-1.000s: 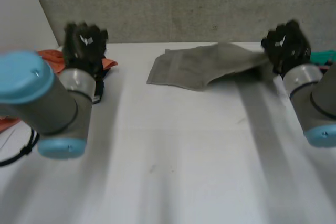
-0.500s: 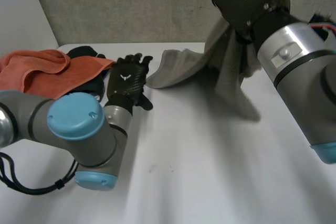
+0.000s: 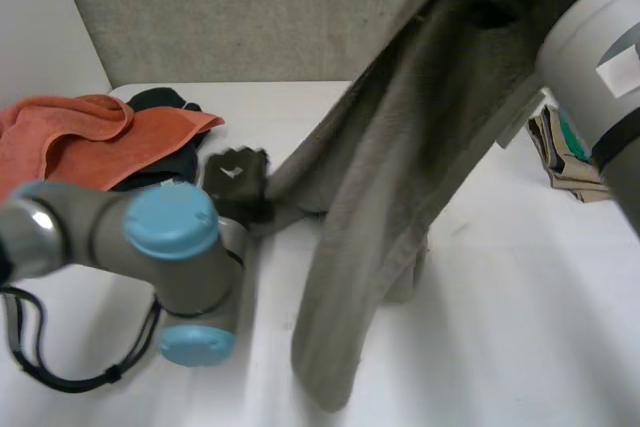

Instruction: Fold the laundry.

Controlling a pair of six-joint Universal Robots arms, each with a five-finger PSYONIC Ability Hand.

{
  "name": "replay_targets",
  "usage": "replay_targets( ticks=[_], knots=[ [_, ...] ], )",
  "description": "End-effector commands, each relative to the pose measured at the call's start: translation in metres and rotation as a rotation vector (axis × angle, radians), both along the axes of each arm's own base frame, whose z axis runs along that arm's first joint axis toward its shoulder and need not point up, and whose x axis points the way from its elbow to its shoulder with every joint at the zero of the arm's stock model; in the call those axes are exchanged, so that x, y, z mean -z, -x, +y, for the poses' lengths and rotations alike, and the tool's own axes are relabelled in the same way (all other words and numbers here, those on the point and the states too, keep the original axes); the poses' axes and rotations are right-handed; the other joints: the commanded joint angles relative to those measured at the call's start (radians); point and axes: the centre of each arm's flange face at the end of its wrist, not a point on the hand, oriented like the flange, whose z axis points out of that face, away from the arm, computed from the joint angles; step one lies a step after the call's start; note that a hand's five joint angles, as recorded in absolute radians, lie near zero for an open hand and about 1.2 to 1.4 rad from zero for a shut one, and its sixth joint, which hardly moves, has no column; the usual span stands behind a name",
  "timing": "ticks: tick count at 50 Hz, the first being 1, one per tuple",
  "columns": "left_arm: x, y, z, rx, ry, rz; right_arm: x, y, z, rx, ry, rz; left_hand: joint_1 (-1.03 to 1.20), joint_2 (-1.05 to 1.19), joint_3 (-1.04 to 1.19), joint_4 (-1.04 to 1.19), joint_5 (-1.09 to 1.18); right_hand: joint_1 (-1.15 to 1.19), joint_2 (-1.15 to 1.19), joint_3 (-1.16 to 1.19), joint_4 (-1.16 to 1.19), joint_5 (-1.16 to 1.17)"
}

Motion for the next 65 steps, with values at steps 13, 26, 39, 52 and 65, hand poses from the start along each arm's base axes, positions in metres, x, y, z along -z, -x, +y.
replay_targets(
  ticks=[13,26,39,52,65],
  knots=[
    [-0.21,-0.109,0.061,-0.049,0.586,-0.238,0.045,0.077,-0.094,0.386,-0.173,0.161,0.226,0.202,0.207,0.199,0.261,0.272,0.218,0.206,0.197,0.205],
    [-0.119,-0.096,0.013,0.038,0.21,-0.463,0.126,0.087,-0.13,0.349,-0.523,0.333,0.226,0.202,0.207,0.199,0.261,0.272,0.218,0.206,0.197,0.205],
    [-0.12,-0.053,-0.102,-0.042,0.345,-0.499,0.165,0.063,-0.233,0.393,-0.335,0.242,0.226,0.202,0.207,0.199,0.261,0.272,0.218,0.206,0.197,0.205],
    [-0.271,-0.035,-0.125,-0.27,0.884,-0.215,0.036,0.049,-0.275,0.427,0.369,-0.187,0.226,0.202,0.207,0.199,0.261,0.272,0.218,0.206,0.197,0.205],
    [-0.165,-0.042,-0.103,-0.161,0.57,-0.315,0.084,0.06,-0.264,0.375,0.173,-0.208,0.226,0.202,0.207,0.199,0.261,0.272,0.218,0.206,0.197,0.205]
  ],
)
